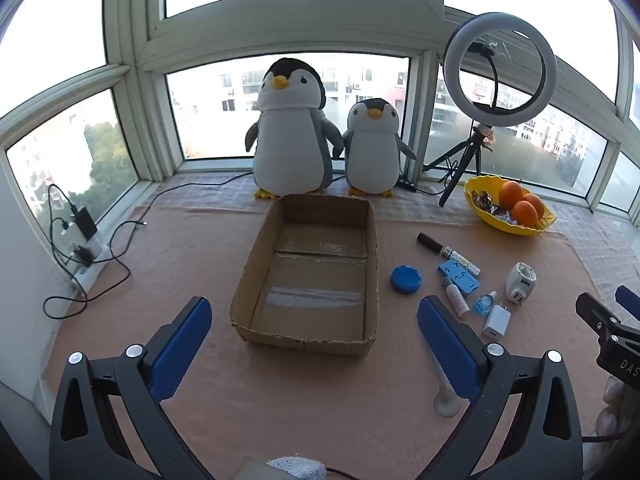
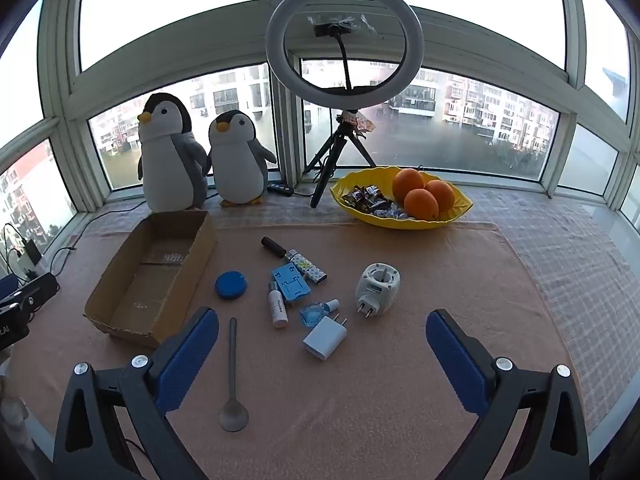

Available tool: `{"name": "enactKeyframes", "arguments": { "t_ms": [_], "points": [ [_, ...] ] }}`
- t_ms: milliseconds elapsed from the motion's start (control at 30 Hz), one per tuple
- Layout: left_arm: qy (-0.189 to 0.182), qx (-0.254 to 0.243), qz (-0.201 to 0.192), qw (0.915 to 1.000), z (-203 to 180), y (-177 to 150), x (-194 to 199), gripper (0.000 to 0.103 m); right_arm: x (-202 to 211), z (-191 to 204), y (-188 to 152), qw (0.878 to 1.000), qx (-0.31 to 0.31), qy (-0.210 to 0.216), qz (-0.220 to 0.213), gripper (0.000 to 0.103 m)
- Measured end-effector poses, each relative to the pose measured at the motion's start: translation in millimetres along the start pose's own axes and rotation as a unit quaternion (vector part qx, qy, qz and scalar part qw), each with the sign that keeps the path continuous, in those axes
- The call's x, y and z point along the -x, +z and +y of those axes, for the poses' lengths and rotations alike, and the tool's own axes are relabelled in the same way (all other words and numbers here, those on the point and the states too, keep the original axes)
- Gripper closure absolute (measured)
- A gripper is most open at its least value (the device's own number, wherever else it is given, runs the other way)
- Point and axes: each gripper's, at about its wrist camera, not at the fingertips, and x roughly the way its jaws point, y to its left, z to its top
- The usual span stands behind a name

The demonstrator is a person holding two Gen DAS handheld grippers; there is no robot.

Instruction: Organize rigid objects

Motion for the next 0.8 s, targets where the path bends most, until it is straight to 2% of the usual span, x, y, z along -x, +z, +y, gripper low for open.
{"name": "enactKeyframes", "arguments": {
  "t_ms": [233,400,800],
  "points": [
    [-0.002,0.0,0.005,1.0,7,2,-3,0.001,-1,0,0,1.0,-0.009,-0.006,-0.004,0.0],
    [0.001,-0.006,0.004,1.0,-1,5,-3,0.001,3,2,-7,1.0,-0.004,-0.007,-0.011,0.0],
    [0.005,-0.009,-0.005,0.9999,-3,3,1,0.001,1,1,0,1.0,0.004,-0.006,-0.003,0.0]
  ]
}}
